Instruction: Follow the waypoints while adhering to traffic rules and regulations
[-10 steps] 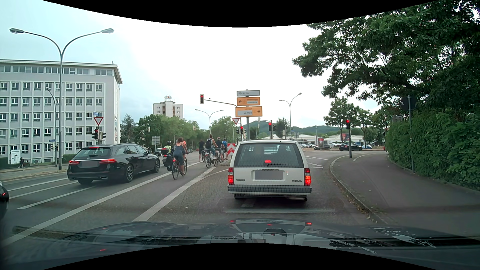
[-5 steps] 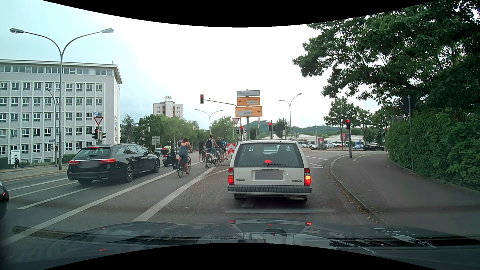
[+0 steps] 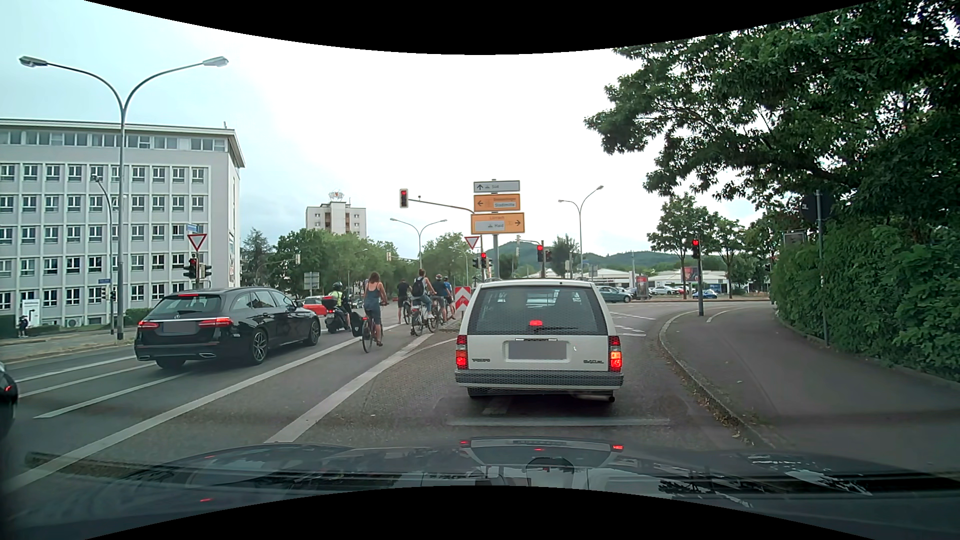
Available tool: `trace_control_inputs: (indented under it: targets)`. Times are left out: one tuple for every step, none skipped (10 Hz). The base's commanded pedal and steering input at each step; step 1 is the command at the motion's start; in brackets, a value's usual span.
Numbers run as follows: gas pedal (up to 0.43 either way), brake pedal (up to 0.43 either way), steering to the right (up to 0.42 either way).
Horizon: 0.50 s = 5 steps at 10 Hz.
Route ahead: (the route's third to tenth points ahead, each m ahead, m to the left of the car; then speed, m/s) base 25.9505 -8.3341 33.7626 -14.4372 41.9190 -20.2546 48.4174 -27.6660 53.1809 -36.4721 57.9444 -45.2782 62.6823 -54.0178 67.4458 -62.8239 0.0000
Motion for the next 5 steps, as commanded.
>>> trace_control_inputs:
  targets:
    - [0.000,0.226,0.062]
    - [0.000,0.232,0.062]
    - [0.000,0.226,0.062]
    - [0.000,0.226,0.062]
    - [0.000,0.226,0.062]
